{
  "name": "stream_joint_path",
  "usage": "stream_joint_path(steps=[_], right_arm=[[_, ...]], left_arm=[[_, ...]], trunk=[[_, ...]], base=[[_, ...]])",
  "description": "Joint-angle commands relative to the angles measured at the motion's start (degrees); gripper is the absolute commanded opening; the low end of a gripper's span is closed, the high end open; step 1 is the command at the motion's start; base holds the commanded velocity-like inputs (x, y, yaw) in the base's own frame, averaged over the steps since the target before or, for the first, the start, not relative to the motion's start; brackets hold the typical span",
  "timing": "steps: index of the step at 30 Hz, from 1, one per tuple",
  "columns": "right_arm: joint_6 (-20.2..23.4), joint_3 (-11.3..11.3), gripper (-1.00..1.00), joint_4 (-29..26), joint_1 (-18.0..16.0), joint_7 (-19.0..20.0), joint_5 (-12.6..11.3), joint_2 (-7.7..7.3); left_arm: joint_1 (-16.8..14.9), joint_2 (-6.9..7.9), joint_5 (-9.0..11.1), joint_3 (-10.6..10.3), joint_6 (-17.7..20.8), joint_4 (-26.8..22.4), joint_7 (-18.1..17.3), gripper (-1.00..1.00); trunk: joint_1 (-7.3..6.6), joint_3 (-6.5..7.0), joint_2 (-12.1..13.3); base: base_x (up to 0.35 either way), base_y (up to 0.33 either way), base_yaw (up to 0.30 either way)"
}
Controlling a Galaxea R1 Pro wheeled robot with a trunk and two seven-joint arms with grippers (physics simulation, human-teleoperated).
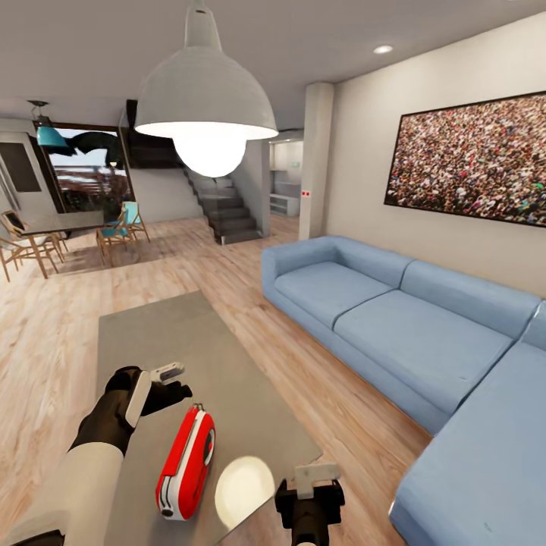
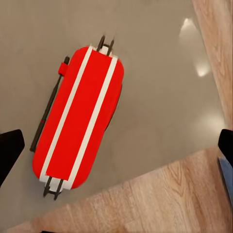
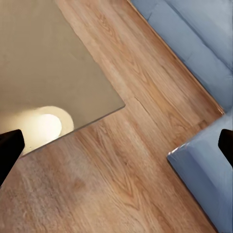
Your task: Turn on the radio receiver that's on the table in the living room.
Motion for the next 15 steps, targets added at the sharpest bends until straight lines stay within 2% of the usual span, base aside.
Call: stream_joint_path(steps=[1,5,12,15], right_arm=[[0.0,0.0,1.00,0.0,0.0,0.0,0.0,0.00],[0.0,0.0,1.00,0.0,0.0,0.0,0.0,0.00],[0.0,0.0,1.00,0.0,0.0,0.0,0.0,0.00],[0.0,0.0,1.00,0.0,0.0,0.0,0.0,0.00]], left_arm=[[0.0,-0.01,0.0,0.0,0.0,0.0,0.0,1.00],[0.0,-0.01,0.0,0.0,0.0,0.0,0.0,1.00],[0.0,0.14,-0.1,-0.1,0.0,0.0,0.0,1.00],[0.0,0.14,-0.1,0.0,0.0,0.0,0.0,1.00]], trunk=[[0.00,0.00,0.0],[0.00,0.00,0.0],[0.00,0.00,0.0],[0.00,0.00,0.0]], base=[[0.237,0.000,0.000],[0.134,0.000,0.000],[0.268,0.000,0.000],[0.136,0.000,0.000]])
